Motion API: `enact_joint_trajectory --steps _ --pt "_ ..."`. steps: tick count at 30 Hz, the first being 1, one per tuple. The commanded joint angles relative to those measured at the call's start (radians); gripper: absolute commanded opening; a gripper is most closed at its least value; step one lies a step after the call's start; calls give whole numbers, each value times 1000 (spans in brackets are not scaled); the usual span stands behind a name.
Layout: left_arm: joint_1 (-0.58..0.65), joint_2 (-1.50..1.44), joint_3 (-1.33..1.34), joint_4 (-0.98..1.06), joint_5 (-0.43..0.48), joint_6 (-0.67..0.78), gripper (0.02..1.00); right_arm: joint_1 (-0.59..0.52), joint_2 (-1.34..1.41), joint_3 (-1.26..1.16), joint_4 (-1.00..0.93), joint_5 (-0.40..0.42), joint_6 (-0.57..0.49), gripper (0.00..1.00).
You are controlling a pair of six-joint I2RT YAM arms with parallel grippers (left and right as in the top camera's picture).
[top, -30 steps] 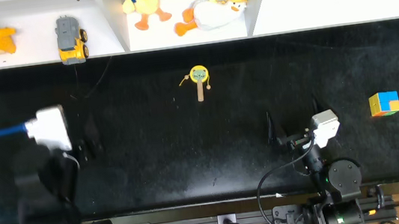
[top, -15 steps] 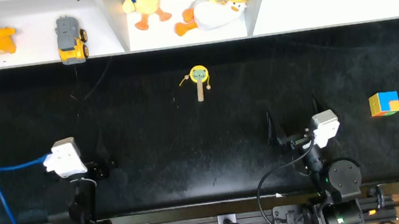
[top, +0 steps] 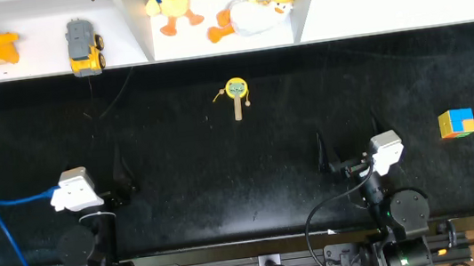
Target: Store Toys
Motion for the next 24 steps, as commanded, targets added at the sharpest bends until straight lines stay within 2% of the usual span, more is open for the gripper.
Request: enact_joint_trajectory --steps 1,6,14,24 --pt "-8 -11 -19 24 -30 -14 998 8 -8 -13 3 5 5 996" --pt "4 -11 -53 103 -34 -15 998 8 -8 -13 3 5 5 996" --pt "8 -11 -50 97 -79 -32 998 8 -8 -13 3 5 5 996" --pt "11 -11 -50 97 -60 -26 998 8 -8 -13 3 5 5 996"
